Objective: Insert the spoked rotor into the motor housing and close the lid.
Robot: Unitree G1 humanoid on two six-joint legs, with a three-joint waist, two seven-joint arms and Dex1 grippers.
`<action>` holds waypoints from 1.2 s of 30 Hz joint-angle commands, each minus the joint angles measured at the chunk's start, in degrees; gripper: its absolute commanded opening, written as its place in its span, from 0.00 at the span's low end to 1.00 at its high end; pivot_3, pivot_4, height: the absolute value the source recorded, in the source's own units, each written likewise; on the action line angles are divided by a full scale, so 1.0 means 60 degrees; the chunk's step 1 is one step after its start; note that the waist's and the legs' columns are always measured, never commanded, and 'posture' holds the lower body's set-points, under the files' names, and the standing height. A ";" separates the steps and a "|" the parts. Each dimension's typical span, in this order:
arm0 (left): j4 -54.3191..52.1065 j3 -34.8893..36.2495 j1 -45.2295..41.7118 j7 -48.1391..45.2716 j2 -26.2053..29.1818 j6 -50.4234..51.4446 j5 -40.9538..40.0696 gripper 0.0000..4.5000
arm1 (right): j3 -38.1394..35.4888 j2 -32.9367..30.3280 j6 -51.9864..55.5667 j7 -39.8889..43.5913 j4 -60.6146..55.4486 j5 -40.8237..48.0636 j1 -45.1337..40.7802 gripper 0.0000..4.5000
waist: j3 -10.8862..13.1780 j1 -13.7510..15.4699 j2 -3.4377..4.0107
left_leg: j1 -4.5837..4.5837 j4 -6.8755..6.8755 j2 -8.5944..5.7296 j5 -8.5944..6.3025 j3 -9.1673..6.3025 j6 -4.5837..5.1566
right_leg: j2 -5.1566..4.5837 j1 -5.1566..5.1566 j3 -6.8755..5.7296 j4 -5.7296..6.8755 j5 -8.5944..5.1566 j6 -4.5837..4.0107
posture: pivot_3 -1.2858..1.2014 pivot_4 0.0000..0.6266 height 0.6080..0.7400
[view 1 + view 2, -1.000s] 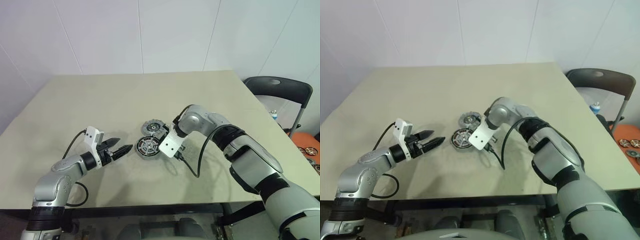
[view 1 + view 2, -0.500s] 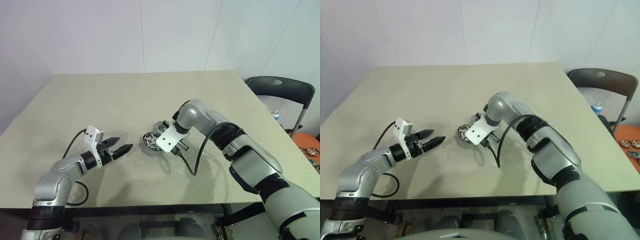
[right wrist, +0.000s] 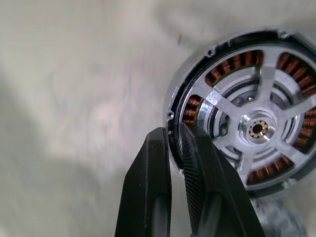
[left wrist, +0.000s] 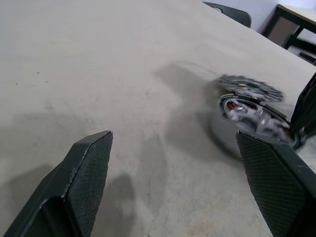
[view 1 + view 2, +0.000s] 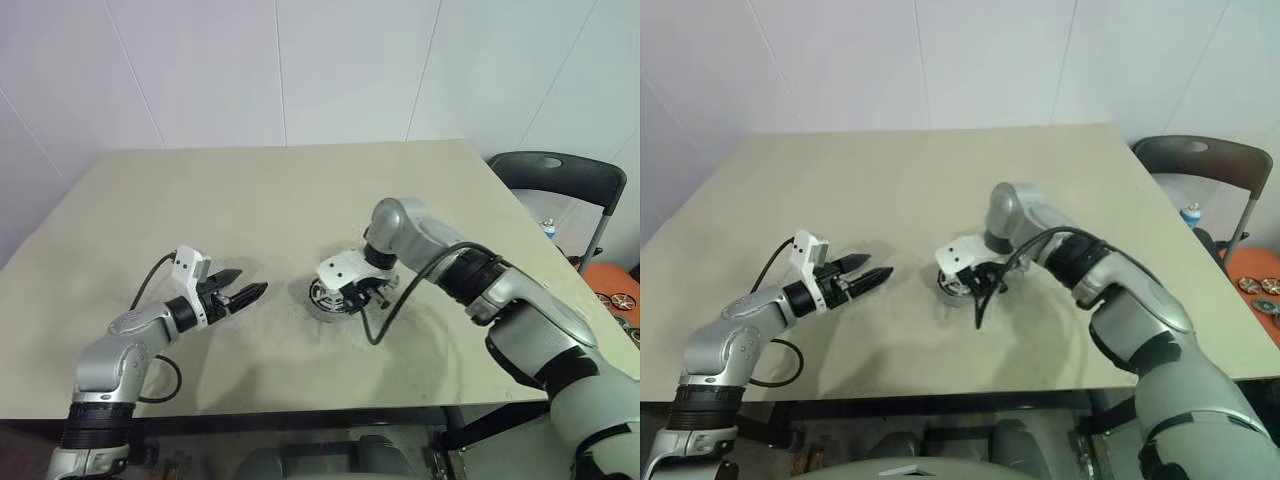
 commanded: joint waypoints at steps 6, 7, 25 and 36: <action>-0.0404 0.0121 0.0130 0.0024 0.0070 -0.0111 0.0026 0.95 | -0.0576 0.1725 0.2231 -0.0482 0.1400 -0.0195 -0.0434 0.04 | -0.0012 -0.0105 -0.0018 | 0.0020 0.0008 0.0001 0.0001 0.0001 -0.0002 | 0.0006 0.0014 0.0002 0.0012 0.0003 -0.0005 | 0.52 0.00 1.00; -0.0438 0.0132 0.0168 0.0038 0.0067 -0.0109 0.0023 0.95 | -0.0641 0.1905 0.2381 -0.0587 0.1660 -0.0225 -0.0512 0.04 | -0.0013 -0.0155 -0.0019 | 0.0029 0.0007 0.0003 0.0001 -0.0004 -0.0002 | 0.0014 0.0016 0.0002 0.0016 0.0008 -0.0012 | 0.52 0.00 1.00; -0.0423 0.0064 0.0286 0.0046 -0.0041 -0.0271 0.0206 0.95 | -0.1486 0.2883 0.2155 -0.1640 0.3518 -0.0412 -0.0939 0.18 | -0.0016 -0.0269 -0.0024 | 0.0141 0.0001 -0.0007 0.0005 -0.0188 -0.0013 | 0.0133 0.0077 0.0007 0.0002 0.0054 -0.0085 | 0.52 0.00 1.00; -0.0288 0.0117 0.0124 -0.0090 0.0074 -0.0238 0.0224 0.95 | -0.0995 0.1314 0.2071 -0.0001 0.0596 0.0803 -0.0518 0.43 | -0.0012 -0.0188 -0.0018 | 0.0001 0.0007 -0.0036 0.0006 -0.0205 -0.0020 | 0.0087 -0.0043 0.0001 -0.0005 0.0055 -0.0077 | 0.52 0.00 1.00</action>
